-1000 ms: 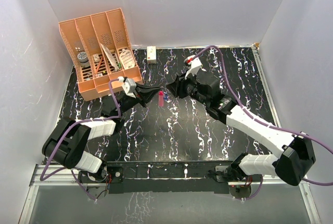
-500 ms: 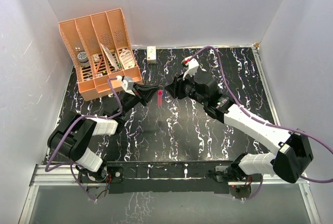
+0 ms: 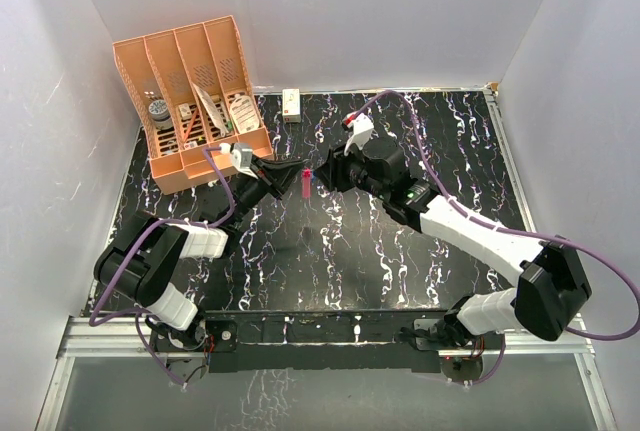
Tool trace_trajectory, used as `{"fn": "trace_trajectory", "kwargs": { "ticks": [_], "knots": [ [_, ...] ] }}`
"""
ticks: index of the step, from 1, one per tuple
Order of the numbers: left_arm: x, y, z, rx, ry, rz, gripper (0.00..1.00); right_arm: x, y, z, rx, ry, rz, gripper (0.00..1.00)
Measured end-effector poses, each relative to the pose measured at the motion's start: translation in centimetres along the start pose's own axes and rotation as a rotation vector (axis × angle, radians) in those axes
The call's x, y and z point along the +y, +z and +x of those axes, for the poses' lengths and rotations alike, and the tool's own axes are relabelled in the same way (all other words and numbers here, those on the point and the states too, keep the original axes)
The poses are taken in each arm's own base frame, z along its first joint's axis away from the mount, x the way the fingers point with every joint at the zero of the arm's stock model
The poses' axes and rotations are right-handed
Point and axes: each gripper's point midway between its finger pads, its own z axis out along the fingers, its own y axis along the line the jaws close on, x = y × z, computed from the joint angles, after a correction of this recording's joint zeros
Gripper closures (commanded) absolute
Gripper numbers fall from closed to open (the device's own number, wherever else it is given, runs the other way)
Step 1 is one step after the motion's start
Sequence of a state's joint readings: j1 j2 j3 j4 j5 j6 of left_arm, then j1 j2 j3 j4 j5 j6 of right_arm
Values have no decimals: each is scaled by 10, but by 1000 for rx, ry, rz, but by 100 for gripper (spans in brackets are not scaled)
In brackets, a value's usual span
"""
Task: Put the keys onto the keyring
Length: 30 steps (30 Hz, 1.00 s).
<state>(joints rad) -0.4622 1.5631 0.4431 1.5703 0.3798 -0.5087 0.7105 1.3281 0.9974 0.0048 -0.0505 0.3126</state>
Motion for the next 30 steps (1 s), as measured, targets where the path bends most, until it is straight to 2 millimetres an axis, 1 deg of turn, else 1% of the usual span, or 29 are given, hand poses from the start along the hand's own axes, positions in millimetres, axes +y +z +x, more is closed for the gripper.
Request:
{"fn": "trace_trajectory", "kwargs": {
  "ticks": [5, 13, 18, 20, 23, 30],
  "knots": [
    [0, 4, -6, -17, -11, -3, 100, -2, 4, 5, 13, 0, 5, 67],
    [1, 5, -12, -37, -19, -15, 100, -3, 8, -2, -19, 7, 15, 69],
    [0, 6, -17, -54, -20, -22, 100, -4, 16, -6, -42, 71, 34, 69],
    [-1, 6, -20, -63, -17, -22, 100, -3, 16, -9, -53, 101, 35, 69],
    [-2, 6, -23, -73, -15, -24, 100, -1, 17, -18, -91, 155, 36, 69],
    [0, 7, -25, -80, -11, -34, 100, -1, 18, -29, -142, 257, 53, 71]
  ]
}}
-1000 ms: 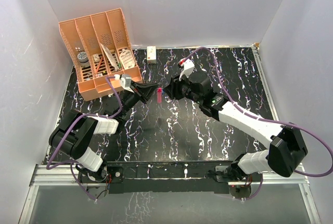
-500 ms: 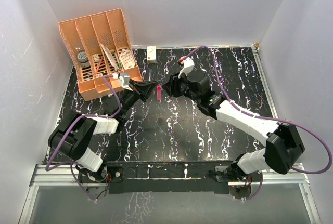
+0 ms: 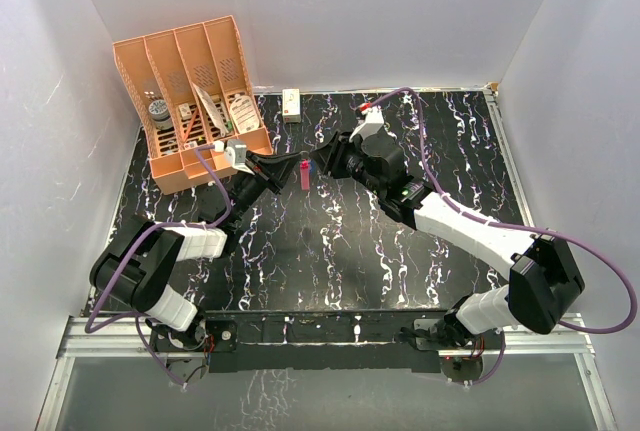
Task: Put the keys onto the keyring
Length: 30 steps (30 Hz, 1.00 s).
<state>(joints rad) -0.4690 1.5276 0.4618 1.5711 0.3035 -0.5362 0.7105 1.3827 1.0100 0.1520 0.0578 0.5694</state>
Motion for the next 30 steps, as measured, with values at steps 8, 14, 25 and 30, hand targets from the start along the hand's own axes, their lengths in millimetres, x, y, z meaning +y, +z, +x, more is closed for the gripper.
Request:
{"fn": "trace_trajectory", "kwargs": {
  "ticks": [8, 14, 25, 30],
  "knots": [
    [2, 1, -2, -10, 6, -11, 100, 2, 0, -1, -7, 65, 4, 71],
    [2, 4, -6, -22, 14, -11, 100, 4, 1, -2, -8, 89, -1, 72],
    [0, 6, -7, -27, 15, -9, 100, -4, 12, 14, 28, 101, 18, 72],
    [0, 6, -8, -27, 15, -8, 100, -3, 13, 12, 18, 102, 12, 73]
  ]
}}
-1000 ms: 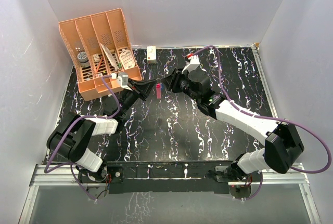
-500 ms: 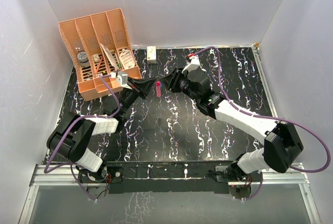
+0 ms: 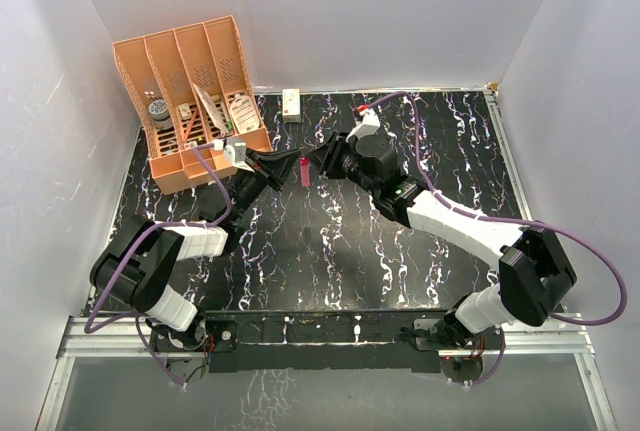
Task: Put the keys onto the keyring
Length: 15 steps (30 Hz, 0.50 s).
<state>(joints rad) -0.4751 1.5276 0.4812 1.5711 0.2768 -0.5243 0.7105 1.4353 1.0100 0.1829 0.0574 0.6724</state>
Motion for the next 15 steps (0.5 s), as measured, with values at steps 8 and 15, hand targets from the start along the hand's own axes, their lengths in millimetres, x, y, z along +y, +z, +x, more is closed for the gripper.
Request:
{"fn": "trace_trajectory", "kwargs": {
  "ticks": [8, 15],
  "knots": [
    [0, 0, 0, 1, -1, 1, 100, 1, 1, -2, -7, 0, -5, 75],
    [-2, 0, 2, 5, -3, 5, 100, -3, 7, 2, -5, 3, 0, 77]
  ]
}}
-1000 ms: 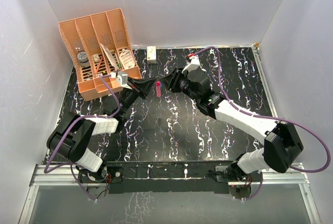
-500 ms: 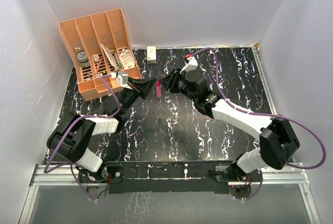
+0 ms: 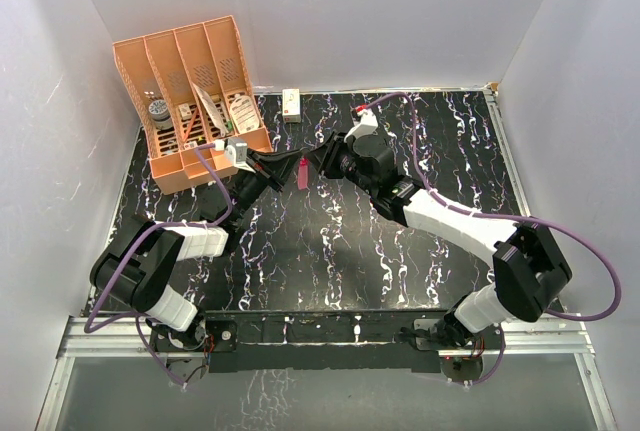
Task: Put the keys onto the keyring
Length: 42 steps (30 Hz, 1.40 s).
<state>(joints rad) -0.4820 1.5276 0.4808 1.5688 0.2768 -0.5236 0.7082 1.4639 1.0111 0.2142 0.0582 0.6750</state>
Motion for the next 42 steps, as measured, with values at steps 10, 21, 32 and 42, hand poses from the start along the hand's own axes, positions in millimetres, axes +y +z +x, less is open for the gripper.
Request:
{"fn": "trace_trajectory", "kwargs": {
  "ticks": [10, 21, 32, 42],
  "knots": [
    [-3, 1, 1, 0, 0, 6, 100, 0, 1, -3, -12, 1, 1, 77],
    [-5, 1, 2, 1, 1, 9, 100, 1, 1, -6, -23, 5, -1, 84],
    [-6, 2, 2, -2, -1, 6, 100, 1, 2, -8, -41, -1, -7, 97],
    [-5, 2, 2, -7, -6, -4, 98, 0, 1, -9, -50, -38, -3, 100]
  ]
}}
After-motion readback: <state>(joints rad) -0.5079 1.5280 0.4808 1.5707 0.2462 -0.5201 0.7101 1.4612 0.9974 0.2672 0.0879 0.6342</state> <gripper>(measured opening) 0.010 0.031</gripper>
